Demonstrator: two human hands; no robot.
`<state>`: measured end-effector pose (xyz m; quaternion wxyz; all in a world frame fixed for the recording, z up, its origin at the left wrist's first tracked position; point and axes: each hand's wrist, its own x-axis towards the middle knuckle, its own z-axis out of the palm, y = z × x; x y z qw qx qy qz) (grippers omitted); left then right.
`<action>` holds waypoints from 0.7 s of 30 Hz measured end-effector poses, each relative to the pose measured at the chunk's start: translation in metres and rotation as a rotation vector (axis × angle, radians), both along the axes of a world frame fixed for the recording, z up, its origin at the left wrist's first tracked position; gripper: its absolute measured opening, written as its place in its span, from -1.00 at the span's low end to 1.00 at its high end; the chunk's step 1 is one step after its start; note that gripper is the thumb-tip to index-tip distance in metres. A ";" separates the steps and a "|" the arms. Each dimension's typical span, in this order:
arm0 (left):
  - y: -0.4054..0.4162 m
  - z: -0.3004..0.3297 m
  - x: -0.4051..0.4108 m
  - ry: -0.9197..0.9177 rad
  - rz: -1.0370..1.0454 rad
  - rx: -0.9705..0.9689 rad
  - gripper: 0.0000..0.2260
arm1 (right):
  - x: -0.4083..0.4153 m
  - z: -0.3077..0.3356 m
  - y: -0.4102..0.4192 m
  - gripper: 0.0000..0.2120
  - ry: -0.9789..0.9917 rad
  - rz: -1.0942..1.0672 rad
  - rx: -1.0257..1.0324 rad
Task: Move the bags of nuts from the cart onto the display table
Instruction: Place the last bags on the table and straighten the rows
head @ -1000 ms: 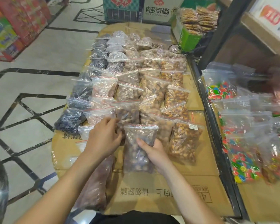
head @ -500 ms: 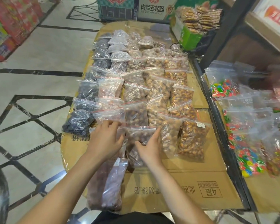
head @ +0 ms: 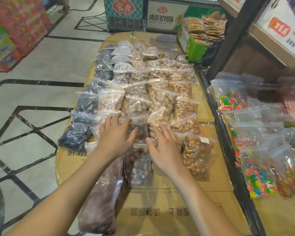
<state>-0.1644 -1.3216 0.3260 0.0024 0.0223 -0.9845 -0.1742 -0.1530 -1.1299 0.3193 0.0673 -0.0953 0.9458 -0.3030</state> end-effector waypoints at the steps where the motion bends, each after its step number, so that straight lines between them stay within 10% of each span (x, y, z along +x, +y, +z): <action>1: 0.001 0.002 -0.005 0.003 0.009 -0.003 -0.55 | -0.005 0.003 0.002 -0.43 0.016 0.016 0.008; 21: -0.027 -0.007 -0.212 -0.139 -0.044 0.077 -0.57 | -0.223 0.005 -0.064 -0.53 -0.028 0.044 -0.016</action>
